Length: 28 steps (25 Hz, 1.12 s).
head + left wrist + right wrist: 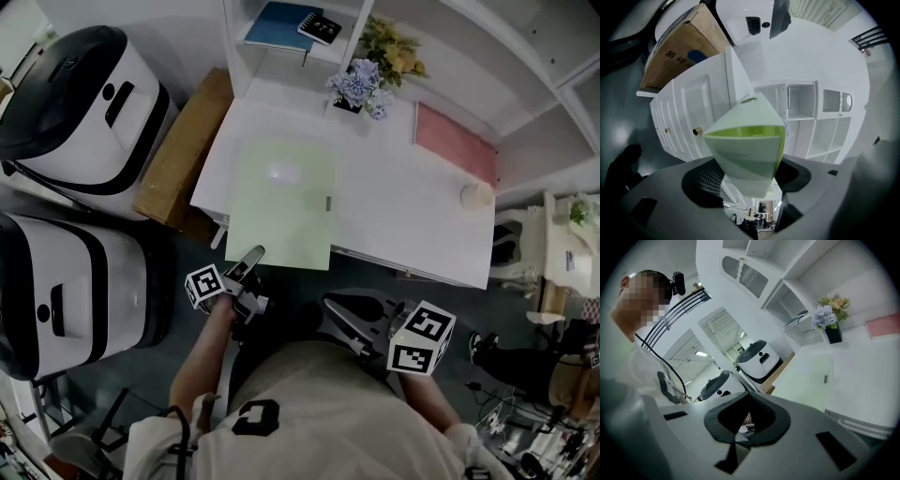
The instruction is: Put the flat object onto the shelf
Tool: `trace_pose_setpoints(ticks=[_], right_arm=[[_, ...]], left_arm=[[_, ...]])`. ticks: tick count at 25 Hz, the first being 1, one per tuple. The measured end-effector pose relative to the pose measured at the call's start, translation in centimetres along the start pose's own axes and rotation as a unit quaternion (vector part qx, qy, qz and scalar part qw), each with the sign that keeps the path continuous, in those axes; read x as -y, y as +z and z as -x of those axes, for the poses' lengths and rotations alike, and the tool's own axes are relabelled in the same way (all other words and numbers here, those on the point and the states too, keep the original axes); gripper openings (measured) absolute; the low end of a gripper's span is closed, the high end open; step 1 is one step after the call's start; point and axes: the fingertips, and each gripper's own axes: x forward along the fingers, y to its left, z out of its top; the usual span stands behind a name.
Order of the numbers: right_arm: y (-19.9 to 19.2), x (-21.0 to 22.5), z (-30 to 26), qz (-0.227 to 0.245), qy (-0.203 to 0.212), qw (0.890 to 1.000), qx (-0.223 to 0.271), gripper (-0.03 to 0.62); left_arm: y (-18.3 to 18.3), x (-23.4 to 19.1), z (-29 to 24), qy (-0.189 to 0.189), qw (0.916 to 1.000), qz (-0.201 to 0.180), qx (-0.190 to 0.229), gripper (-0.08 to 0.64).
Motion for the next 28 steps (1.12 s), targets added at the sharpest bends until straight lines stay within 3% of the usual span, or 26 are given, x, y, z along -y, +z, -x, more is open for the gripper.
trace_pose_setpoints(ticks=[5, 16, 28], right_arm=[[0.3, -0.2, -0.4, 0.002, -0.005, 1.0, 0.007, 0.021], [1.0, -0.6, -1.0, 0.007, -0.015, 1.0, 0.019, 0.021], [1.9, -0.6, -1.3, 0.012, -0.024, 0.999, 0.028, 0.021]], left_arm=[[0.3, 0.5, 0.2, -0.018, 0.9997, 0.014, -0.005, 0.322], [0.8, 0.1, 1.2, -0.004, 0.9996, 0.012, -0.026, 0.313], [1.4, 1.8, 1.5, -0.033, 0.9986, 0.03, -0.029, 0.306]])
